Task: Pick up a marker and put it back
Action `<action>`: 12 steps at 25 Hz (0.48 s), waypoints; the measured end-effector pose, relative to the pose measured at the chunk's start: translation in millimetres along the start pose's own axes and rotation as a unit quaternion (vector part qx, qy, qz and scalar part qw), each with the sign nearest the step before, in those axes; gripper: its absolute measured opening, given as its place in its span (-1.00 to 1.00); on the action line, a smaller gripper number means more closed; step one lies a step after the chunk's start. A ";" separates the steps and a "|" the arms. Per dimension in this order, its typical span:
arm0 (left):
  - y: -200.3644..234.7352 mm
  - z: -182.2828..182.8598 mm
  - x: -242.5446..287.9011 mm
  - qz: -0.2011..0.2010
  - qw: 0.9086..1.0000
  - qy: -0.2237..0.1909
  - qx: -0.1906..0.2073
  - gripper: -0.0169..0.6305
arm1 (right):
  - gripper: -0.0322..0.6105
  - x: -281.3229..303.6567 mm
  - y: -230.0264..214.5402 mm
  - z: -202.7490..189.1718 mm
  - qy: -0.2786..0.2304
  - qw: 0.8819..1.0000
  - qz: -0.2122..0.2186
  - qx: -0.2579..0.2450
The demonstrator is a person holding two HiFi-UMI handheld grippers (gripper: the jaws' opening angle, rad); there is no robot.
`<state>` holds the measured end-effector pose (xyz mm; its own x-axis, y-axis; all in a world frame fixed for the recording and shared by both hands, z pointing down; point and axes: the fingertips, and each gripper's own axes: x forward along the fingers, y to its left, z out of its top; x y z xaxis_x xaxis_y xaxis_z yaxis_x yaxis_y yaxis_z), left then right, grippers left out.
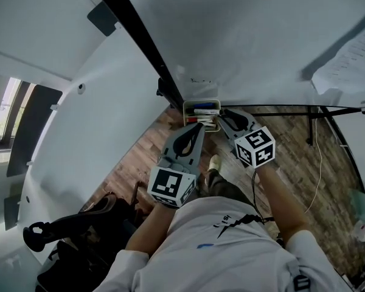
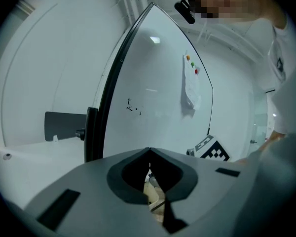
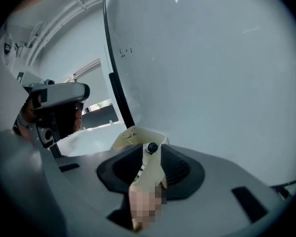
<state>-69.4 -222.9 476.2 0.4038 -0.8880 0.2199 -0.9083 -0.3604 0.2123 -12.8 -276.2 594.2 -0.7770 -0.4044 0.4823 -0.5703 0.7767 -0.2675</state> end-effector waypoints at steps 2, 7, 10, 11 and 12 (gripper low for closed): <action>3.5 -0.7 -1.6 0.002 1.000 0.001 -0.001 -0.91 | -0.57 5.4 0.8 -2.0 0.005 1.000 0.008 0.017; 8.9 1.1 -3.5 0.004 1.000 0.000 -0.002 -0.91 | -0.57 7.2 9.4 7.7 0.005 1.000 0.020 0.019; 11.8 1.7 -4.4 0.007 1.000 0.000 -0.001 -0.91 | -0.57 9.6 11.4 10.6 0.007 0.999 0.019 0.025; 12.8 2.2 -5.1 0.007 1.000 -0.001 -0.001 -0.91 | -0.58 11.2 11.6 10.2 0.010 0.999 0.020 0.030; 14.1 2.6 -6.1 0.008 1.000 -0.001 -0.001 -0.91 | -0.58 12.9 11.8 9.5 0.012 0.999 0.020 0.033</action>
<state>-84.9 -223.3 475.4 0.3884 -0.8946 0.2211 -0.9147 -0.3451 0.2103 -32.2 -276.8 589.4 -0.7928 -0.3613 0.4908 -0.5563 0.7579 -0.3408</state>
